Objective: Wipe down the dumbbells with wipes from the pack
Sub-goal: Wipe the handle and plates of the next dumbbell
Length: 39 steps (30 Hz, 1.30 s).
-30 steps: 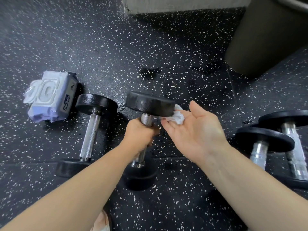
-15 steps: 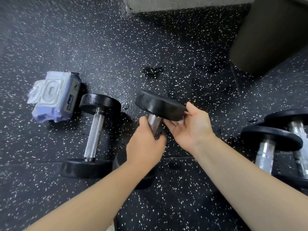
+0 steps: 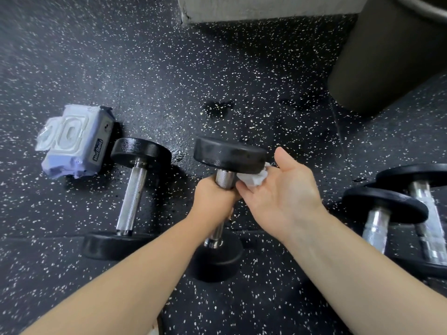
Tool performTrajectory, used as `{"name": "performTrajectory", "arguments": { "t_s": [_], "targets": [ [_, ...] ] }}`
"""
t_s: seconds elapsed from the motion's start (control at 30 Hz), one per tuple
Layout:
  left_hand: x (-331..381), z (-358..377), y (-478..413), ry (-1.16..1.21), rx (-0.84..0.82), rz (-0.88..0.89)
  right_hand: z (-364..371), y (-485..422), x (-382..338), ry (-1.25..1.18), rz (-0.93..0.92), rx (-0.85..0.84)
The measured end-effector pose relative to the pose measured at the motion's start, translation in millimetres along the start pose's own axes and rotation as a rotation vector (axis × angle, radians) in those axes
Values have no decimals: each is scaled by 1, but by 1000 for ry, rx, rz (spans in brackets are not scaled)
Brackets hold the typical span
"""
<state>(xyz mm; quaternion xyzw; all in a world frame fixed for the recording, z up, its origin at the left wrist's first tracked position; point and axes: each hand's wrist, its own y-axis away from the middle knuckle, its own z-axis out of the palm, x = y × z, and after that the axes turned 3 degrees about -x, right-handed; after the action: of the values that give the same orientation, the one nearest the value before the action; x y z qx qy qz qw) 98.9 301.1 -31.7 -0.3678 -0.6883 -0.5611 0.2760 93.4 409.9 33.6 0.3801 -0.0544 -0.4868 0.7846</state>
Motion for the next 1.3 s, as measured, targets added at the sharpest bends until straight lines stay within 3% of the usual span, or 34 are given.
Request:
{"name": "performTrajectory", "arguments": {
  "t_s": [0.27,0.53,0.73,0.8,0.97,1.07,1.2,1.3],
  "targets": [
    [-5,-5,-8,83,-3,-25,2,-27,-2,-51,39,89],
    [-3,-7,-9,108,-48,-28,4,9,-11,-130,58,-58],
    [-9,-13,-9,115,-175,-24,3,-32,-3,-19,38,134],
    [-7,-13,-4,26,-146,1,-1,-34,-3,-14,33,157],
    [-9,-4,23,-551,126,203,-13,-27,-2,-29,-29,158],
    [-9,-8,10,-463,196,197,-14,-17,3,-52,-45,104],
    [-10,-21,-10,-277,116,134,-13,-3,6,-31,-43,8],
    [-8,-26,-9,-140,24,126,-15,4,4,116,-45,101]
  ]
}}
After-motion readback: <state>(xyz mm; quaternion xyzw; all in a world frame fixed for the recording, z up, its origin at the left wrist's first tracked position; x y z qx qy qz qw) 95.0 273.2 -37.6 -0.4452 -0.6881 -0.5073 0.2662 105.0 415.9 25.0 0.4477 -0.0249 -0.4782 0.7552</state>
